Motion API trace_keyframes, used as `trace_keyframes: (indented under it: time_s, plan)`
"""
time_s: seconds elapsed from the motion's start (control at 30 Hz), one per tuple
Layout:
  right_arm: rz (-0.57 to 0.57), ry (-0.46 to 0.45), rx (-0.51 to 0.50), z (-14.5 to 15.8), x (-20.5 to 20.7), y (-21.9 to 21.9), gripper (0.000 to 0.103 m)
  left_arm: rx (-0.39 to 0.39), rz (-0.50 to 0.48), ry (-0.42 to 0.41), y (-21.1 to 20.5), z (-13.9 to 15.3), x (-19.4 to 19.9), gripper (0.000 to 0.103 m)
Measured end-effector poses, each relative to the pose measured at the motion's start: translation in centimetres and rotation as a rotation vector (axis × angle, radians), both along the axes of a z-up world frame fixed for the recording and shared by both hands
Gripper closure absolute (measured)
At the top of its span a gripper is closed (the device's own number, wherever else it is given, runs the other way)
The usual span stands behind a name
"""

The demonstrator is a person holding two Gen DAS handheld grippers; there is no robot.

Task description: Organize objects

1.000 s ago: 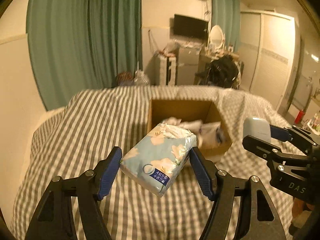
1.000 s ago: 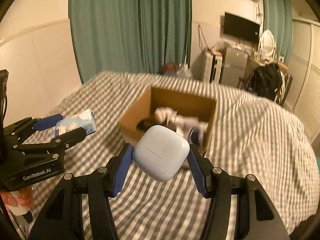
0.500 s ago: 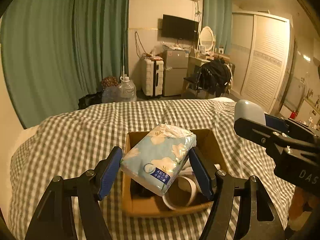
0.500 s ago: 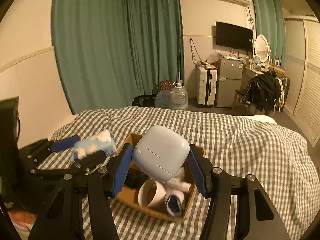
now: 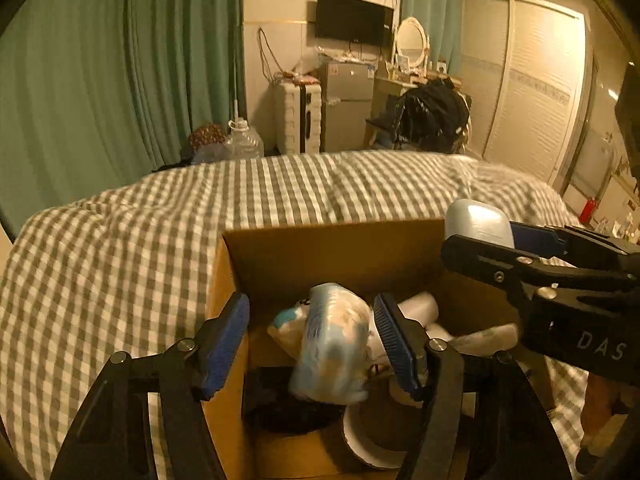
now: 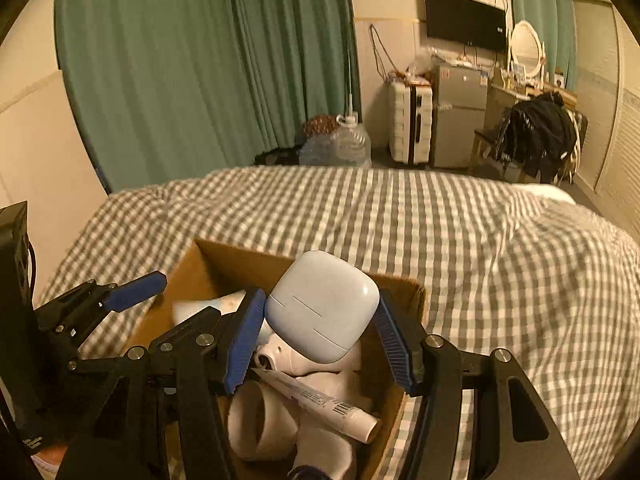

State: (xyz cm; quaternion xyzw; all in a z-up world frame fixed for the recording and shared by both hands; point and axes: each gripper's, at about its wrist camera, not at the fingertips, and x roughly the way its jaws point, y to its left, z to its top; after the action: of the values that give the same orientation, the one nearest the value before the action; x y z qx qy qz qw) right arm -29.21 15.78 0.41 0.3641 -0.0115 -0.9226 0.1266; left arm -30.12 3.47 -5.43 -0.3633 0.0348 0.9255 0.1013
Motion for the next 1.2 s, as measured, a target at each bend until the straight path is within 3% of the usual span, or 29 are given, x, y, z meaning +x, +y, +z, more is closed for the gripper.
trace_keyframes:
  time_s: [0.23, 0.33, 0.47, 0.63, 0.9, 1.2]
  plan:
    - [0.000, -0.054, 0.005, -2.5, -0.5, 0.2, 0.046, -0.010, -0.003, -0.008, 0.0, -0.9, 0.9, 0.036]
    - [-0.020, -0.016, -0.023, -1.7, 0.3, 0.7, 0.029, 0.000, 0.000, -0.008, -0.1, -0.6, 1.2, 0.035]
    - [-0.046, 0.032, -0.050, 0.2, 1.3, 1.5, 0.022, 0.002, 0.011, -0.016, -0.1, 0.4, 2.1, 0.027]
    - [-0.072, 0.085, -0.030, 3.4, 3.7, 1.6, 0.016, 0.024, 0.007, 0.047, 0.0, 3.8, 4.3, 0.010]
    - [-0.144, 0.259, 0.001, 11.1, 10.1, 2.5, 0.006, 0.034, 0.024, 0.170, -0.3, 10.9, 9.6, 0.003]
    - [-0.187, 0.410, 0.029, 17.8, 18.4, 2.8, 0.003, 0.076, 0.052, 0.340, -2.3, 18.0, 16.7, 0.000]
